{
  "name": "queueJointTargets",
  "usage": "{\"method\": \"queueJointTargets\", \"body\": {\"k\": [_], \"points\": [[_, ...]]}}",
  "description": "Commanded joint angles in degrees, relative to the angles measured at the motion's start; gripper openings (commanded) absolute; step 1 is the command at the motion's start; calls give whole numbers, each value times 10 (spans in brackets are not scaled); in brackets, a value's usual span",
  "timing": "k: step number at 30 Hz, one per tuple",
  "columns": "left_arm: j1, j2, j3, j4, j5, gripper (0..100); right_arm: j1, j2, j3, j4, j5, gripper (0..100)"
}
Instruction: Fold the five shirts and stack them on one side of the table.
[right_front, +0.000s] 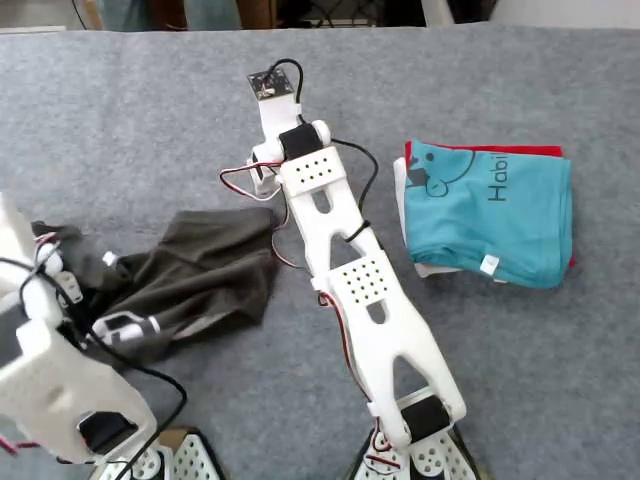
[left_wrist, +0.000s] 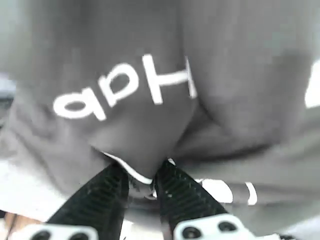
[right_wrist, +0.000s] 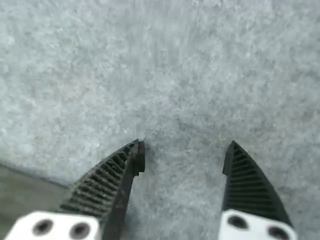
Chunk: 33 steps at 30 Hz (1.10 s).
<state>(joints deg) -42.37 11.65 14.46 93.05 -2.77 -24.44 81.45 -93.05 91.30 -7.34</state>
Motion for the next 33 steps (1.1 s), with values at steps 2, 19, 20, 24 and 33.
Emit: {"method": "queueJointTargets", "body": {"k": [2, 19, 20, 24, 33], "points": [[-6, -137, 51, 23, -57, 29, -2, -63, -27, 35, -2, 262], [-198, -224, 36, 2, -86, 30, -67, -165, 8, 98, -2, 262], [-196, -224, 29, -11, -86, 30, -84, -163, 19, 98, -2, 262], [-194, -224, 25, -76, -71, 30, -154, -166, 74, 99, -5, 262], [-190, -212, 35, -95, -49, 30, -189, -235, 233, 99, -7, 262]]}}
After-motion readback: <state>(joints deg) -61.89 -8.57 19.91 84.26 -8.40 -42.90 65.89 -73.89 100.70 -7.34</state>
